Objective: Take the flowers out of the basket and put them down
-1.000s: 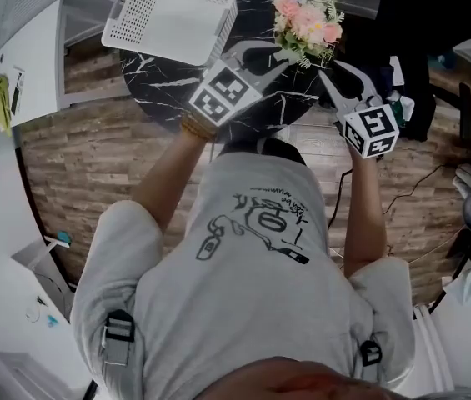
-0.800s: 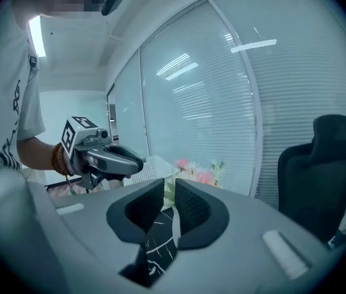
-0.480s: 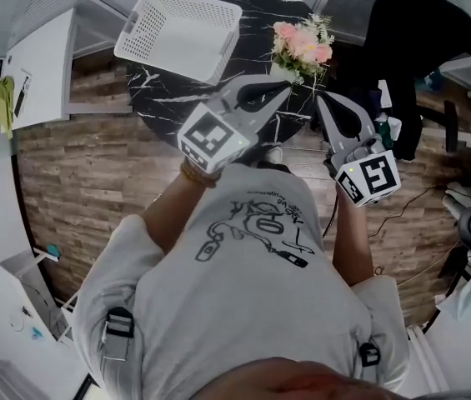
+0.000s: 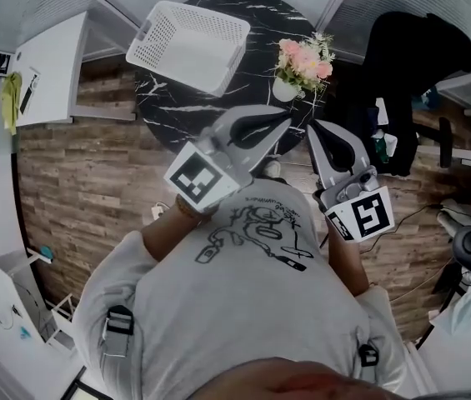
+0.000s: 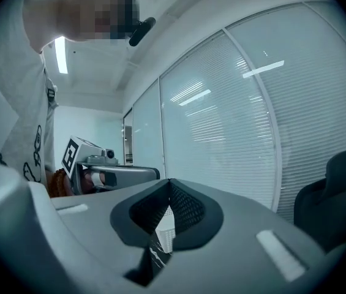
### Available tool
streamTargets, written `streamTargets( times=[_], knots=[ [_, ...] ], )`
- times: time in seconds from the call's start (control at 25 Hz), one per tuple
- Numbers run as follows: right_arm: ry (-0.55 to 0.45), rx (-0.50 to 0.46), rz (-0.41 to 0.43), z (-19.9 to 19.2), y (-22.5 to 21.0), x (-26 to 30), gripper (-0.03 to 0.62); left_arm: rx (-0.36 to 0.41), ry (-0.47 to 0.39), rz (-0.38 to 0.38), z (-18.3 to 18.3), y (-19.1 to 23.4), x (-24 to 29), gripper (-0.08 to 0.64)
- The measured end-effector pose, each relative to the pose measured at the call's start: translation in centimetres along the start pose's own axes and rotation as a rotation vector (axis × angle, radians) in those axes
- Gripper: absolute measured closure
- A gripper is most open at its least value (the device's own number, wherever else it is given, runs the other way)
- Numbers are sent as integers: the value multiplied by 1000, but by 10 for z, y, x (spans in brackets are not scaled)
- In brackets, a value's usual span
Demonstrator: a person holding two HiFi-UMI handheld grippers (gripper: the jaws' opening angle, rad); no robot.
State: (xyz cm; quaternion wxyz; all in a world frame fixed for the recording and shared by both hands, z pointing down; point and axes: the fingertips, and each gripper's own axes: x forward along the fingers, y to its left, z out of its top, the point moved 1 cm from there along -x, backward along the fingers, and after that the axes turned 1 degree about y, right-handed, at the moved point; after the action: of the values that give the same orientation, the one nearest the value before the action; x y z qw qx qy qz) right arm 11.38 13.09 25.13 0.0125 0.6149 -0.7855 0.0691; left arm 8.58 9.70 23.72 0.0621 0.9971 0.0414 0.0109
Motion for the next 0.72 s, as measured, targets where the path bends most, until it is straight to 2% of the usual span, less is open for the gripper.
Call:
streamTargets(
  times=[0.36,0.72],
  knots=[
    [-35,-21,21,20,23,-3,588,7,-6,37,11,-4,-18,558],
    [-37,-13,24,22,25,-1,588,-1,6,40,10,-3,-19,558]
  ],
)
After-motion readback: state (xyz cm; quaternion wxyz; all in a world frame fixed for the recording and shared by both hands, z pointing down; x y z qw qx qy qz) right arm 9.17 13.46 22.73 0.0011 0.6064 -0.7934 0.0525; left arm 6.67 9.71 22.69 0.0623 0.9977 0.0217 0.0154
